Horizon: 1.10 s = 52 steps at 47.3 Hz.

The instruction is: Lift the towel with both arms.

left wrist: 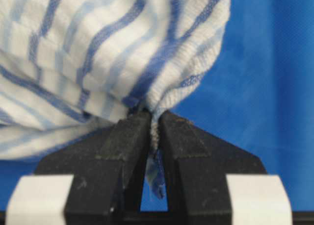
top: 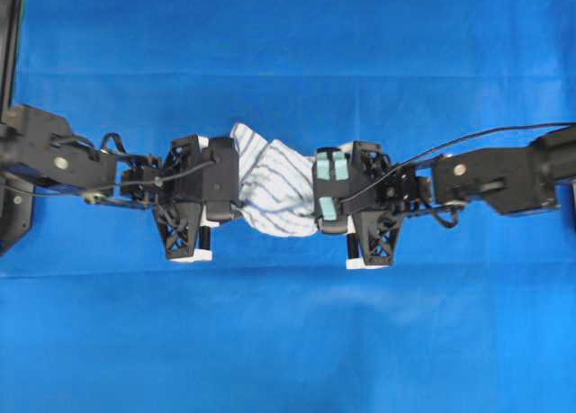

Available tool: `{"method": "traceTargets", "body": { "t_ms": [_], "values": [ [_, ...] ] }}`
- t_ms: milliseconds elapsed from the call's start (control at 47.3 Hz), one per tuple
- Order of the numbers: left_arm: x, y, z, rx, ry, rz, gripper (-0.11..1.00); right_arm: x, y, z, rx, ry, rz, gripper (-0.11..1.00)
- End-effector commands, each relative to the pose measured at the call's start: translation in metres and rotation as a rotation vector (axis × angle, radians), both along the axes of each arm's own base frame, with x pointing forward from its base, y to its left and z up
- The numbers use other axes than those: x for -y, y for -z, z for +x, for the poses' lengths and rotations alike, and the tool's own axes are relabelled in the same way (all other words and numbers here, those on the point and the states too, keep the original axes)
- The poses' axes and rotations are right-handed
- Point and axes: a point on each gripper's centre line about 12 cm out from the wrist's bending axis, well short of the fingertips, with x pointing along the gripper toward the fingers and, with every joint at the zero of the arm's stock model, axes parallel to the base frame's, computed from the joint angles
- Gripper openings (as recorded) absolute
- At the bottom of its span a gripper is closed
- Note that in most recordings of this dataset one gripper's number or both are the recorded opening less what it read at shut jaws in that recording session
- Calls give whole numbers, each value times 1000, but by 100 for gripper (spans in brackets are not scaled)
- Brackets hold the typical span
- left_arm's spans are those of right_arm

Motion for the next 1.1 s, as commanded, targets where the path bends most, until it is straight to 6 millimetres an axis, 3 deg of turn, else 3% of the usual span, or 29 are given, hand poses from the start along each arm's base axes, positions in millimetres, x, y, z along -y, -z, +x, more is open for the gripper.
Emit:
{"method": "traceTargets", "body": {
  "t_ms": [0,254,549,719,909,1078],
  "values": [
    [0,-42,5,81,0,-6,5,0,-45,3,92,3,7,6],
    [1,-123,-11,181,6,-14,5,6,-126,-14,193,13,8,6],
    [-4,-207,-34,325,-1,-14,5,12,-206,-35,292,21,-6,6],
    [-6,-242,-45,382,-4,-13,5,13,-252,-48,346,20,-14,6],
    [-6,-279,-52,460,-3,-13,5,13,-287,-57,393,22,-12,6],
    [-6,-298,-52,494,0,-8,5,13,-310,-62,424,24,-10,6]
  ]
}}
